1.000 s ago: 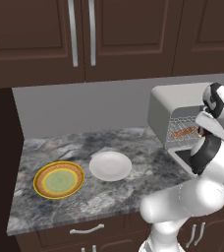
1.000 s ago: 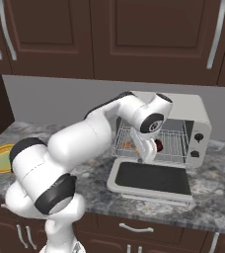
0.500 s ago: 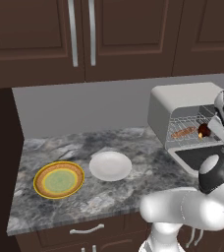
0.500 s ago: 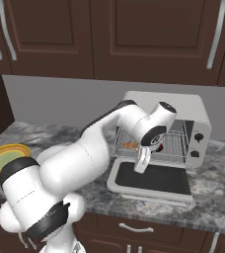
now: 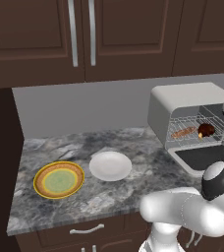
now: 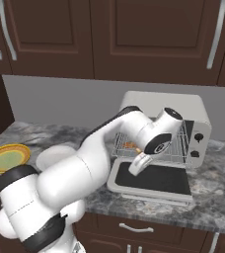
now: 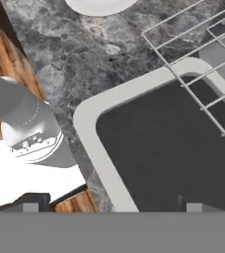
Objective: Open the toaster oven door. Place the baguette on the bottom rack in the toaster oven and place the steak on the top rack.
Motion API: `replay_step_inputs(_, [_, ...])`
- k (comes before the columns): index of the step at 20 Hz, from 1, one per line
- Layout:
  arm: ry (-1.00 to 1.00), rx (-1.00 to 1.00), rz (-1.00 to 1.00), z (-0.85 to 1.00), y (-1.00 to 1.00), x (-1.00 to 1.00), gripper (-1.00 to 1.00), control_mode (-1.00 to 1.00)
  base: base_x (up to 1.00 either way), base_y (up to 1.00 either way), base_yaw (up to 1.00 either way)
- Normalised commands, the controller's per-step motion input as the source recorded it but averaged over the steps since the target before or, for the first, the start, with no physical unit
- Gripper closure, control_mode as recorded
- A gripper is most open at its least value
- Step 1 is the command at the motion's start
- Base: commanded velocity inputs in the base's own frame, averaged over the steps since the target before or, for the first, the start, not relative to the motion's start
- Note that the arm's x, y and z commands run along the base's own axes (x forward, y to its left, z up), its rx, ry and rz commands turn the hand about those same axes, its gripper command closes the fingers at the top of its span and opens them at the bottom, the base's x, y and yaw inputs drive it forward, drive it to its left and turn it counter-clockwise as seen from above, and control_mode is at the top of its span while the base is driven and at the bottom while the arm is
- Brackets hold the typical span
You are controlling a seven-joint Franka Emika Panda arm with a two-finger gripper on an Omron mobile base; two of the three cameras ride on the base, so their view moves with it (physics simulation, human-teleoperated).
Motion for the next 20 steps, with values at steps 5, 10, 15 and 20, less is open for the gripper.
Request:
replay_step_inputs(5, [0.09, -0.06, -0.84, -0.01, -0.12, 0.0, -1.0, -1.0, 0.0, 0.0, 0.0])
replay_step_inputs(10, [0.0, -0.12, -0.92, -0.13, -0.04, 0.0, -1.0, -1.0, 0.0, 0.0, 0.0])
replay_step_inputs(15, [0.03, -0.21, -0.92, -0.21, 0.03, 0.08, -1.0, -1.0, 0.0, 0.0, 0.0])
replay_step_inputs(20, [0.0, -0.07, -0.44, -0.28, 0.06, 0.51, -1.0, -1.0, 0.0, 0.0, 0.0])
